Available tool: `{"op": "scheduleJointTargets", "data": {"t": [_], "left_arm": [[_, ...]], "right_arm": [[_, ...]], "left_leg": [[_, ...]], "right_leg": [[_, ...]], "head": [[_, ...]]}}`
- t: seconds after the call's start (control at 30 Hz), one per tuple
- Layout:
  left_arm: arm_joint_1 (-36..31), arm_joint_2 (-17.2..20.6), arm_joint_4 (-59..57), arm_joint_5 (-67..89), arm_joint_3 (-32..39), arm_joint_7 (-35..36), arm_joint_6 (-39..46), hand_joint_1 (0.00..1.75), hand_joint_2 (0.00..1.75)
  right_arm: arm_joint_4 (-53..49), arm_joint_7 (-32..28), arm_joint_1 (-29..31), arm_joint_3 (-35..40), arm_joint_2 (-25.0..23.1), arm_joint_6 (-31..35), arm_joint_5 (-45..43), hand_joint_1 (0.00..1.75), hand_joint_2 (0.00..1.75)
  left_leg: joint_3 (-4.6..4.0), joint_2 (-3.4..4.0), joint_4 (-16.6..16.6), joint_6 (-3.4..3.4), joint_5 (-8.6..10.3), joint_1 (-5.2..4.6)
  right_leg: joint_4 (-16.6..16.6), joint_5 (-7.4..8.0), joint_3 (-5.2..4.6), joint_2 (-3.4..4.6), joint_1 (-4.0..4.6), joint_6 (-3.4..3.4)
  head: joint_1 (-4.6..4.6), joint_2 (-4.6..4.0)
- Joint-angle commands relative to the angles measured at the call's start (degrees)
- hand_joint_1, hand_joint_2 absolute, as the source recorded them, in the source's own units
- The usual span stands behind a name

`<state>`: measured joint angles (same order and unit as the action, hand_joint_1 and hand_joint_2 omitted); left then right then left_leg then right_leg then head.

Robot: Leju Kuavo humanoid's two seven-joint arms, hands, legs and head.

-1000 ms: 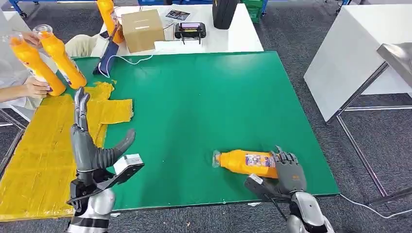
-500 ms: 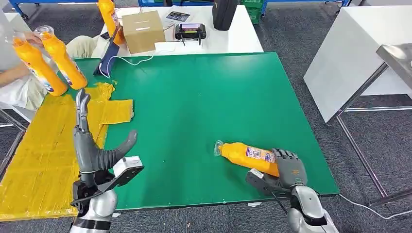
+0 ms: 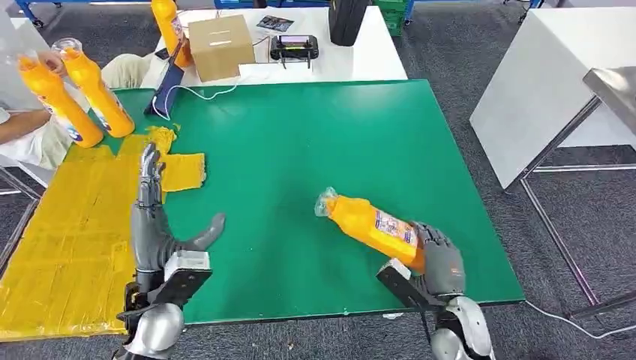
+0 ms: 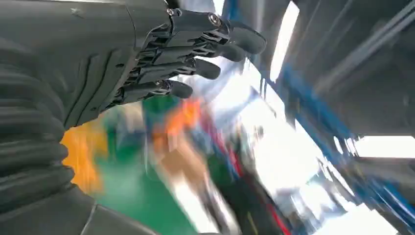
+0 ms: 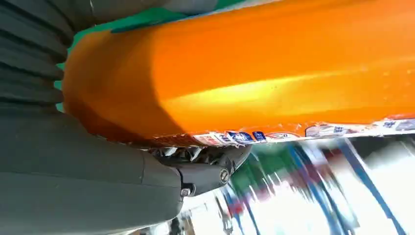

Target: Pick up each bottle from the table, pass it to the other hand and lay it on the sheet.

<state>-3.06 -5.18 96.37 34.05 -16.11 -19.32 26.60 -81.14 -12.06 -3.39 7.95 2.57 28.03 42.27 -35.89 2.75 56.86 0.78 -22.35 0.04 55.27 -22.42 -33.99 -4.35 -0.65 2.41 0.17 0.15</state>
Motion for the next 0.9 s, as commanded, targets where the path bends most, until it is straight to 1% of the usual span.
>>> {"op": "scheduleJointTargets", "data": {"t": [0.03, 0.2, 0.23, 0.33, 0.37, 0.4, 0.43, 0.47, 0.5, 0.53, 0.63, 0.67, 0.73, 0.77, 0.83, 0.87, 0.9], "left_arm": [[0.8, 6.6, 0.1, -9.5, -8.6, -1.9, -9.4, 0.00, 1.75], [0.3, 6.9, -1.3, -11.0, -8.5, -1.4, -11.5, 0.00, 1.75], [0.3, 6.8, -1.6, -11.0, -8.5, -1.4, -11.5, 0.00, 1.75], [-0.1, 6.7, -2.7, -11.7, -8.7, -1.3, -12.9, 0.00, 1.75], [-0.4, 6.7, -3.2, -12.5, -8.8, -1.3, -14.0, 0.00, 1.75], [-0.4, 6.6, -3.2, -12.5, -8.8, -1.3, -14.0, 0.00, 1.75], [-0.5, 6.6, -3.2, -12.5, -8.9, -1.3, -14.0, 0.00, 1.75], [-0.5, 6.6, -3.2, -12.5, -8.9, -1.3, -14.0, 0.00, 1.75], [-0.6, 6.5, -3.4, -12.6, -8.9, -1.4, -14.0, 0.00, 1.75], [-0.9, 6.5, -3.6, -12.6, -9.1, -1.5, -14.2, 0.00, 1.75], [-1.9, 6.2, -4.5, -13.1, -9.5, -1.6, -14.8, 0.00, 1.75], [-2.0, 6.1, -4.6, -13.1, -9.5, -1.6, -14.8, 0.00, 1.75], [-2.1, 6.1, -4.7, -13.1, -9.5, -1.6, -14.8, 0.00, 1.75], [-2.1, 6.1, -4.7, -13.1, -9.5, -1.6, -14.8, 0.00, 1.75], [-2.1, 6.1, -4.7, -13.1, -9.5, -1.6, -14.8, 0.00, 1.75], [-2.0, 6.1, -4.7, -13.1, -9.5, -1.6, -14.8, 0.00, 1.75], [-2.0, 6.1, -4.7, -13.1, -9.5, -1.6, -14.8, 0.00, 1.75]], "right_arm": [[-18.4, -6.1, -0.4, 2.7, -6.8, 2.4, -10.4, 1.75, 1.75], [-15.6, -8.2, 0.9, 5.1, -6.5, 1.8, -12.9, 1.75, 1.75], [-15.2, -8.2, 1.2, 5.5, -6.5, 1.5, -13.1, 1.75, 1.75], [-13.3, -8.3, 2.7, 7.3, -6.5, 0.0, -13.9, 1.75, 1.75], [-12.6, -8.6, 3.5, 8.2, -6.3, -0.7, -14.5, 1.75, 1.75], [-12.6, -8.6, 3.6, 8.2, -6.4, -0.7, -14.5, 1.75, 1.75], [-12.6, -8.6, 3.8, 8.3, -6.5, -0.7, -14.5, 1.75, 1.75], [-12.6, -8.6, 3.8, 8.3, -6.5, -0.7, -14.5, 1.75, 1.75], [-12.3, -8.6, 4.0, 8.6, -6.2, -1.3, -14.6, 1.75, 1.75], [-11.8, -8.6, 4.7, 9.2, -5.7, -2.5, -15.1, 1.75, 1.75], [-8.7, -7.7, 7.4, 11.2, -6.0, -5.9, -16.0, 1.75, 1.75], [-8.3, -7.8, 7.8, 11.4, -6.3, -5.9, -16.1, 1.75, 1.75], [-7.9, -7.8, 8.1, 11.6, -6.5, -6.0, -16.1, 1.75, 1.75], [-7.9, -7.8, 8.1, 11.6, -6.5, -6.0, -16.1, 1.75, 1.75], [-7.9, -7.8, 8.1, 11.6, -6.5, -6.0, -16.1, 1.75, 1.75], [-7.9, -7.8, 7.9, 11.6, -6.3, -6.0, -16.2, 1.75, 1.75], [-7.9, -7.8, 7.9, 11.6, -6.3, -6.0, -16.2, 1.75, 1.75]], "left_leg": [[0.16, 0.06, 0.1, -0.09, -0.23, 0.03], [0.07, -0.12, 0.0, -0.09, -0.10, -0.01], [0.22, -0.17, 0.0, -0.12, -0.19, 0.03], [0.08, 0.01, 0.0, -0.08, -0.10, 0.01], [0.16, 0.03, 0.0, -0.11, -0.15, 0.02], [0.14, 0.04, 0.0, -0.10, -0.13, 0.00], [0.06, -0.01, 0.0, -0.09, -0.09, 0.02], [0.19, -0.09, 0.0, -0.12, -0.14, 0.02], [0.13, -0.08, 0.0, -0.10, -0.11, 0.01], [0.21, -0.10, 0.0, -0.11, -0.16, 0.03], [0.11, -0.01, 0.0, -0.08, -0.10, 0.02], [0.19, 0.00, 0.0, -0.09, -0.14, 0.03], [0.07, -0.01, 0.0, -0.07, -0.07, 0.01], [0.20, -0.08, 0.0, -0.10, -0.13, 0.05], [0.06, -0.05, 0.0, -0.07, -0.07, 0.00], [0.22, -0.14, 0.0, -0.10, -0.15, 0.04], [0.13, -0.09, 0.0, -0.09, -0.11, 0.03]], "right_leg": [[0.1, -0.17, 0.07, 0.58, -0.04, -0.10], [0.0, -0.09, -0.02, 0.26, -0.06, -0.06], [0.0, -0.17, 0.13, 0.42, -0.06, -0.10], [0.0, -0.04, 0.01, 0.33, -0.03, -0.04], [0.0, -0.07, 0.07, 0.49, -0.04, -0.07], [0.0, -0.05, 0.04, 0.43, -0.04, -0.05], [0.0, -0.03, 0.00, 0.30, -0.01, -0.03], [0.0, -0.10, 0.11, 0.41, -0.04, -0.07], [0.0, -0.07, 0.06, 0.32, -0.03, -0.04], [0.0, -0.11, 0.14, 0.43, -0.03, -0.07], [-0.1, -0.04, 0.04, 0.34, -0.01, -0.02], [0.0, -0.06, 0.10, 0.48, -0.03, -0.04], [0.0, -0.02, 0.00, 0.28, -0.02, -0.02], [0.0, -0.08, 0.13, 0.42, -0.02, -0.06], [0.0, -0.03, -0.01, 0.24, -0.03, -0.02], [0.0, -0.11, 0.16, 0.39, -0.03, -0.06], [-0.1, -0.06, 0.08, 0.31, -0.01, -0.04]], "head": [[-0.02, 0.00], [-0.02, 0.00], [-0.02, 0.00], [0.00, 0.00], [-0.04, 0.00], [-0.04, 0.00], [-0.02, 0.00], [-0.02, 0.00], [-0.02, 0.00], [-0.04, 0.00], [0.00, 0.00], [-0.02, 0.00], [-0.02, 0.00], [0.00, 0.00], [-0.02, 0.00], [-0.02, 0.00], [-0.02, 0.00]]}}
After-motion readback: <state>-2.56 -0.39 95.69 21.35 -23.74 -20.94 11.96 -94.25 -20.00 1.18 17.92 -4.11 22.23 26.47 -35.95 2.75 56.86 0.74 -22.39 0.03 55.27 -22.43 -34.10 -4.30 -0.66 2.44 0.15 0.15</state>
